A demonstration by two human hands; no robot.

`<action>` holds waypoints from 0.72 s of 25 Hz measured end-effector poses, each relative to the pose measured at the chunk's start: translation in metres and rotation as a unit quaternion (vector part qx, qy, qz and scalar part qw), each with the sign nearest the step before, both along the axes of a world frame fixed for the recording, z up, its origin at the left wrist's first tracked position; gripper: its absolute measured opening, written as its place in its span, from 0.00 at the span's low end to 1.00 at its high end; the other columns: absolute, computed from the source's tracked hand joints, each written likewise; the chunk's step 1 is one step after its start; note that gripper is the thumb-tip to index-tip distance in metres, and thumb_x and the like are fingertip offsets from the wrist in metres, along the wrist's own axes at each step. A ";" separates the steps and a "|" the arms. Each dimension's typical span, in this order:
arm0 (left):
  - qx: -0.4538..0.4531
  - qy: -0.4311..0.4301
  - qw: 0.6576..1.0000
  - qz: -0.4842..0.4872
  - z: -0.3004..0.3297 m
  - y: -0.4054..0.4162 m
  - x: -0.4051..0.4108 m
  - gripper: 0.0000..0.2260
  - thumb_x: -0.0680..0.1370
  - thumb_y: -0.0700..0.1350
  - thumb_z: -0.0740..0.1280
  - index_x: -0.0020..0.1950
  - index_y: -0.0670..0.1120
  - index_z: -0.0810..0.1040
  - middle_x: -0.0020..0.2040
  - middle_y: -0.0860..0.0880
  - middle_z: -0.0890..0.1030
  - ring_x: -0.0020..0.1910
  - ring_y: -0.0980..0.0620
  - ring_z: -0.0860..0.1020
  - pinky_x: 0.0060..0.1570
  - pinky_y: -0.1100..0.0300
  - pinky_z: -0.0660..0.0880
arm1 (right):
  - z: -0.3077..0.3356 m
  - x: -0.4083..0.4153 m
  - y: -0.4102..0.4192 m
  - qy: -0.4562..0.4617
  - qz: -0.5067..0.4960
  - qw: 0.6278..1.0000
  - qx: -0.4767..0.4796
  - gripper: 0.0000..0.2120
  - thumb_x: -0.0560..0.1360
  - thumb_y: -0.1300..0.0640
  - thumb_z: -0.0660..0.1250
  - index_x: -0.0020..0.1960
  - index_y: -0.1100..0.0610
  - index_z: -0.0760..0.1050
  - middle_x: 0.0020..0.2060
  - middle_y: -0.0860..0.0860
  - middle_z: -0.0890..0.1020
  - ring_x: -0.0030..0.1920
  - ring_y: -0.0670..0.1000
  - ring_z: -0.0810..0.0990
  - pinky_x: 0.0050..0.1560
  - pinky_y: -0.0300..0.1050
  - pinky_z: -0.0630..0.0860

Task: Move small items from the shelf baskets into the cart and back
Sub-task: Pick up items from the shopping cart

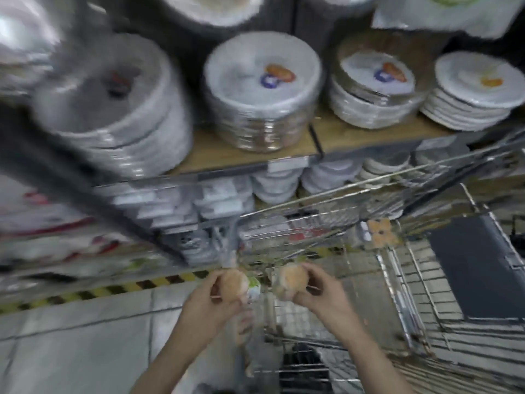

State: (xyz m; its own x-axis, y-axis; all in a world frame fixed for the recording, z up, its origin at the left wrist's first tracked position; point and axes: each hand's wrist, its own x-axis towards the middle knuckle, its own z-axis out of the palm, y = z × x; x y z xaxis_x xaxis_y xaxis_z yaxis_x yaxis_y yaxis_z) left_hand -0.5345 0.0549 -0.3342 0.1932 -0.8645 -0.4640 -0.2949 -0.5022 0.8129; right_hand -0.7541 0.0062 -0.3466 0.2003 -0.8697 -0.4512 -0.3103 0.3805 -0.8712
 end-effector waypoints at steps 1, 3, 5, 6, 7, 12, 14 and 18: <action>-0.013 -0.002 1.000 0.018 0.020 0.022 0.028 0.17 0.70 0.41 0.75 0.48 0.59 0.72 0.46 0.60 0.78 0.44 0.64 0.78 0.40 0.73 0.73 | 0.014 0.031 0.012 -0.015 0.015 1.000 -0.008 0.24 0.64 0.70 0.76 0.49 0.45 0.76 0.43 0.41 0.83 0.43 0.34 0.79 0.46 0.29 0.73; -0.033 -0.003 0.997 0.071 0.052 0.069 0.084 0.16 0.71 0.41 0.74 0.47 0.59 0.71 0.46 0.58 0.77 0.41 0.67 0.77 0.38 0.74 0.72 | 0.039 0.093 0.038 -0.032 0.046 0.998 -0.018 0.25 0.63 0.72 0.76 0.49 0.46 0.77 0.40 0.39 0.84 0.43 0.36 0.80 0.46 0.30 0.74; -0.057 -0.005 0.988 0.140 0.080 0.120 0.140 0.16 0.71 0.38 0.74 0.47 0.56 0.73 0.46 0.53 0.79 0.38 0.69 0.77 0.36 0.75 0.72 | 0.061 0.159 0.064 -0.055 0.087 0.994 -0.022 0.24 0.63 0.70 0.77 0.49 0.46 0.78 0.42 0.38 0.84 0.45 0.38 0.80 0.47 0.32 0.75; -0.067 -0.008 0.982 0.175 0.094 0.144 0.165 0.16 0.71 0.37 0.74 0.47 0.56 0.74 0.46 0.51 0.80 0.37 0.69 0.77 0.35 0.75 0.71 | 0.074 0.191 0.077 -0.071 0.110 0.991 -0.022 0.23 0.63 0.69 0.77 0.50 0.47 0.78 0.44 0.40 0.84 0.47 0.40 0.80 0.49 0.34 0.76; -0.077 -0.007 0.974 0.212 0.105 0.168 0.187 0.16 0.70 0.37 0.74 0.47 0.55 0.74 0.45 0.51 0.80 0.36 0.69 0.77 0.35 0.75 0.71 | 0.079 0.220 0.088 -0.078 0.138 0.987 -0.022 0.22 0.64 0.68 0.77 0.52 0.49 0.78 0.47 0.42 0.83 0.50 0.42 0.80 0.50 0.36 0.76; -0.141 -0.018 0.901 0.409 0.151 0.287 0.268 0.13 0.70 0.33 0.74 0.47 0.49 0.78 0.36 0.55 0.82 0.35 0.63 0.78 0.34 0.75 0.71 | 0.125 0.361 0.151 -0.130 0.307 0.943 0.013 0.17 0.67 0.67 0.75 0.51 0.52 0.78 0.44 0.44 0.83 0.42 0.37 0.81 0.41 0.32 0.75; -0.161 -0.019 0.868 0.470 0.164 0.318 0.288 0.11 0.70 0.33 0.74 0.45 0.47 0.78 0.33 0.59 0.81 0.32 0.65 0.77 0.32 0.75 0.70 | 0.141 0.404 0.170 -0.143 0.368 0.919 0.011 0.17 0.66 0.62 0.77 0.51 0.51 0.78 0.42 0.42 0.84 0.43 0.37 0.81 0.42 0.31 0.74; -0.200 -0.006 0.809 0.552 0.179 0.352 0.327 0.09 0.68 0.44 0.76 0.44 0.47 0.79 0.32 0.59 0.80 0.32 0.64 0.76 0.32 0.73 0.71 | 0.163 0.476 0.193 -0.150 0.450 0.880 -0.008 0.17 0.67 0.61 0.76 0.53 0.52 0.79 0.44 0.42 0.85 0.45 0.40 0.82 0.44 0.33 0.76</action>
